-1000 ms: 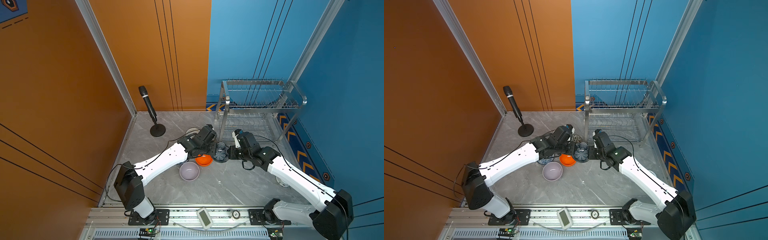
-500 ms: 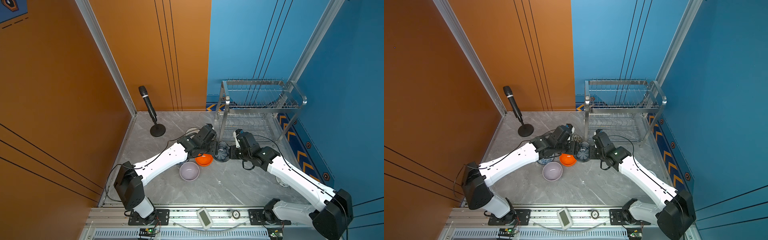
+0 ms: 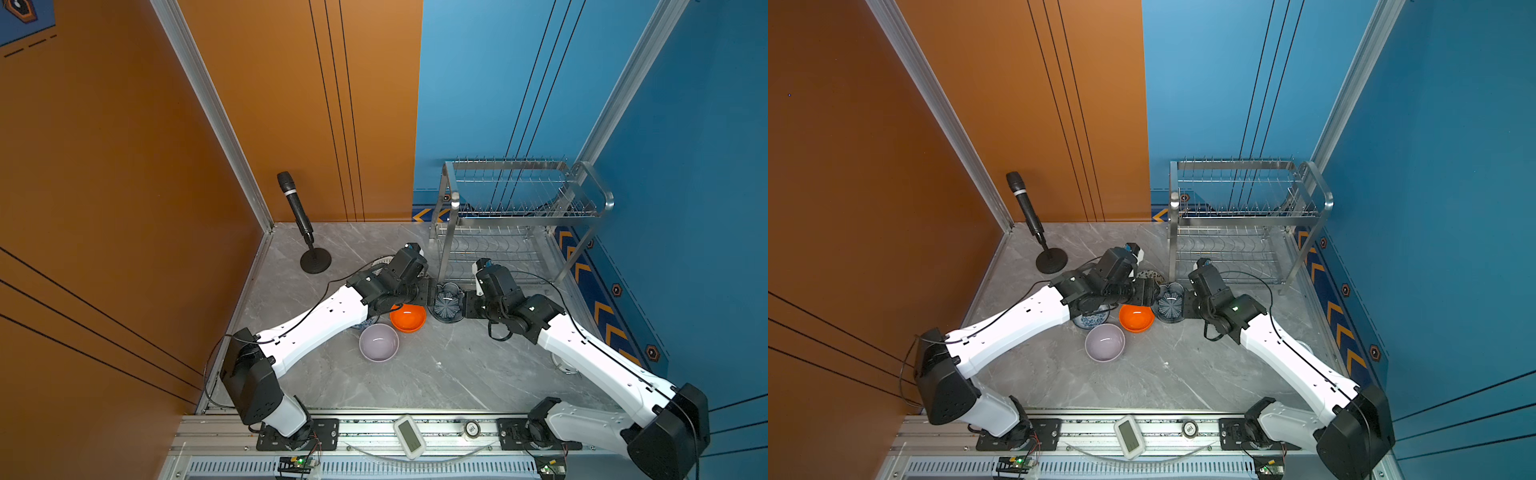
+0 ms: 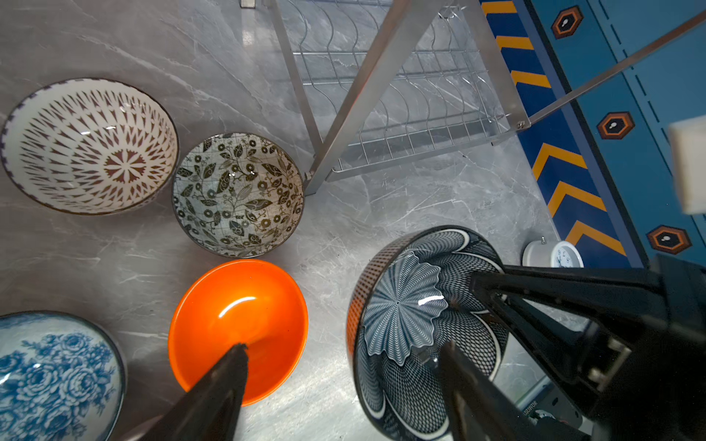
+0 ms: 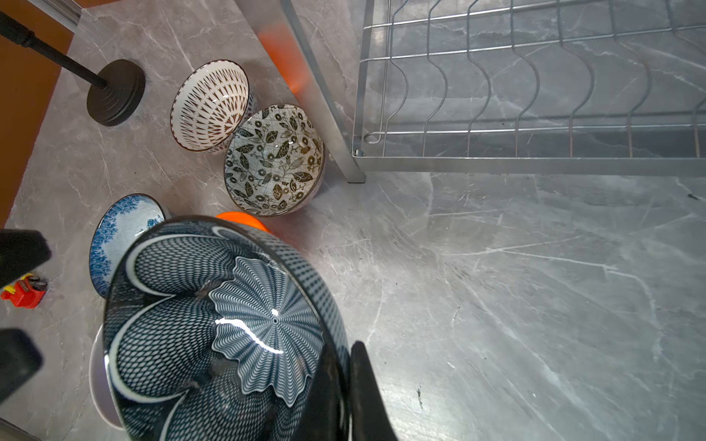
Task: Load bowls into a dish rack
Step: Place the bowl in the dish rack.
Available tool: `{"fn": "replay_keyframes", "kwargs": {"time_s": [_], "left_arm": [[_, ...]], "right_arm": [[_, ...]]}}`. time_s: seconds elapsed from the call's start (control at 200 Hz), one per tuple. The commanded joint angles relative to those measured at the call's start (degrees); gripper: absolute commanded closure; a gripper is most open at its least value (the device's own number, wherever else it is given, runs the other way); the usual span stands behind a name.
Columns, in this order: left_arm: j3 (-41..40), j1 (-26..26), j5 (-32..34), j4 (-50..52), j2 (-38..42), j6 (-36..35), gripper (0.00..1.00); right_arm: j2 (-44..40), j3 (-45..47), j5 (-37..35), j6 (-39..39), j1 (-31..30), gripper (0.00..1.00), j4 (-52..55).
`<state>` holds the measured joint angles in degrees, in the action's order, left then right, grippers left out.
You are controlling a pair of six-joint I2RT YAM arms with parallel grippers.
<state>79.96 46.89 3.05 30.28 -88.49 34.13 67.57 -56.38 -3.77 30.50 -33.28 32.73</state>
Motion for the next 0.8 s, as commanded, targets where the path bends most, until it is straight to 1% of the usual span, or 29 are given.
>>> {"fn": "replay_keyframes", "kwargs": {"time_s": [0.0, 0.426, 0.796], "left_arm": [[-1.17, -1.00, 1.69, 0.01, 2.50, -0.03, 0.20], [-4.92, -4.13, 2.35, 0.21, 6.39, 0.75, 0.20], [-7.14, -4.93, 2.92, 0.22, 8.45, 1.15, 0.21]], "right_arm": [[-2.18, 0.32, -2.41, 0.52, 0.49, 1.00, 0.26], [-4.54, 0.45, -7.51, -0.35, 1.06, 1.00, 3.42], [-4.78, -1.11, -13.84, -2.57, 1.04, 1.00, 6.65]]}}
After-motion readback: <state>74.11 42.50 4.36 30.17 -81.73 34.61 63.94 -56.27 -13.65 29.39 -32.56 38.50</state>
